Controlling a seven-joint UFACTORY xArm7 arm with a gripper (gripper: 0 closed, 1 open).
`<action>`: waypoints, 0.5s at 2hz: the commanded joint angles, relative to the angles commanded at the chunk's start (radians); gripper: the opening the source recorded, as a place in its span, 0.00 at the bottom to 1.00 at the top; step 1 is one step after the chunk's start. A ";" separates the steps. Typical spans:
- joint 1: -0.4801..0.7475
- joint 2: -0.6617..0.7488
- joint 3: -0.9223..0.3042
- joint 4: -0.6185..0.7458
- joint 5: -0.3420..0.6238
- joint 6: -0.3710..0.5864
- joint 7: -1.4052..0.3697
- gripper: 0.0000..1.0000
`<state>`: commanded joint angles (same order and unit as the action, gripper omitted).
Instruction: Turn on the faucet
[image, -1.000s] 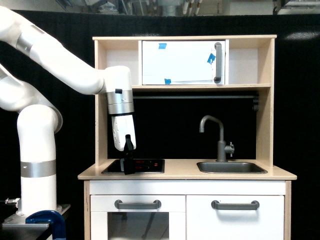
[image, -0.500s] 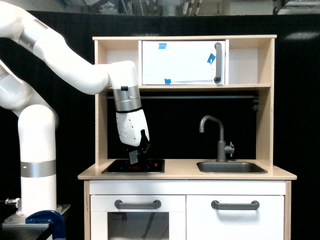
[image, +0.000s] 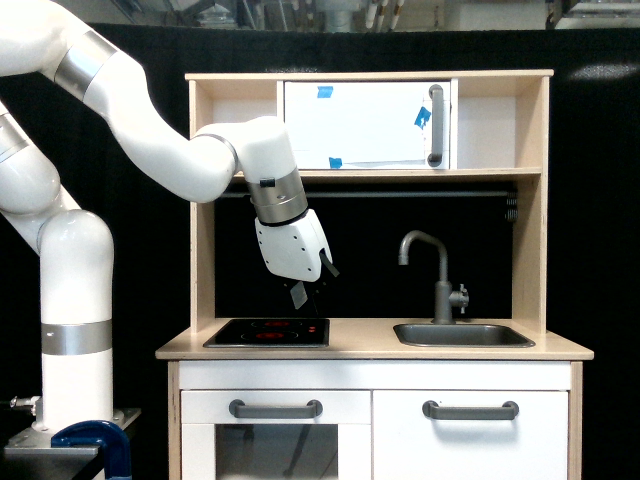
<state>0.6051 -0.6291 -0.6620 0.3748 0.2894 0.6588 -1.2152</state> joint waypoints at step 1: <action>1.104 0.072 -1.124 0.580 0.151 0.551 -0.732 1.00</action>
<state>1.7094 -0.5572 -1.7865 0.9551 0.4408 1.2094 -1.9472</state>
